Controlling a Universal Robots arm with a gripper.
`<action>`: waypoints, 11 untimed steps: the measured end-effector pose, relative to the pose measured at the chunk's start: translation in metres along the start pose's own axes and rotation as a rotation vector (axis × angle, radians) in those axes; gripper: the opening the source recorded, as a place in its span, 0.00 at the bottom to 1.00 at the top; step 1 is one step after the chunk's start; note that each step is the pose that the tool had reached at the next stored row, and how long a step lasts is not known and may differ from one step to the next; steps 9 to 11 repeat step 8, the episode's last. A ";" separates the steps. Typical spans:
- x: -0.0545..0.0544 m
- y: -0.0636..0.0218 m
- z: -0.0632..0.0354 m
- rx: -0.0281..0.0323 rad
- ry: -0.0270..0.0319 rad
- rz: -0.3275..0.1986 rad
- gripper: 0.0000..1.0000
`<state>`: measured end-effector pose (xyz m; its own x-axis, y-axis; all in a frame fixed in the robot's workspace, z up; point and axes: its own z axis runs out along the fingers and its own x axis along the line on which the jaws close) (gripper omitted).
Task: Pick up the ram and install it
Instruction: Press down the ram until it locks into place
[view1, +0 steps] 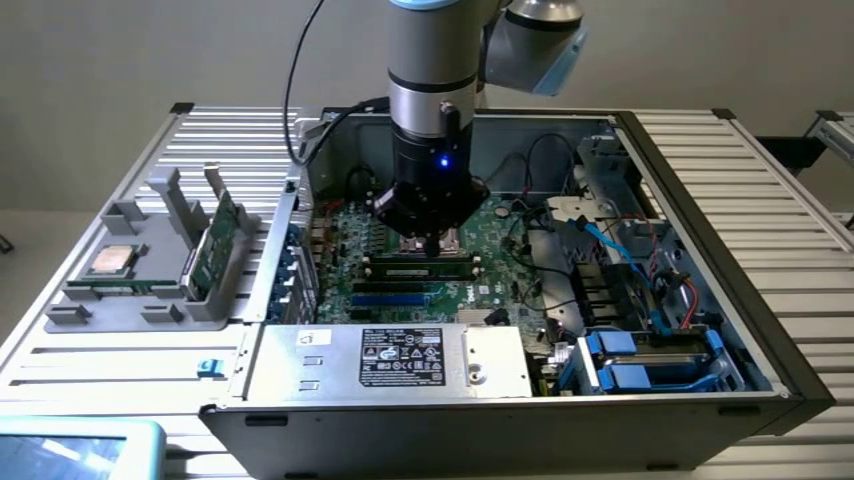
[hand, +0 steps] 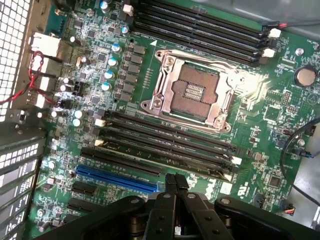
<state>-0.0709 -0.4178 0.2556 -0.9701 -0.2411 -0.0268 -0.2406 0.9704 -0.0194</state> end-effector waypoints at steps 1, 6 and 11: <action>0.000 0.0000 0.0000 0.0004 0.0003 0.014 0.09; 0.000 0.0000 0.0000 0.0008 0.0006 0.029 0.09; 0.000 0.0000 0.0000 0.0007 0.0006 0.029 0.09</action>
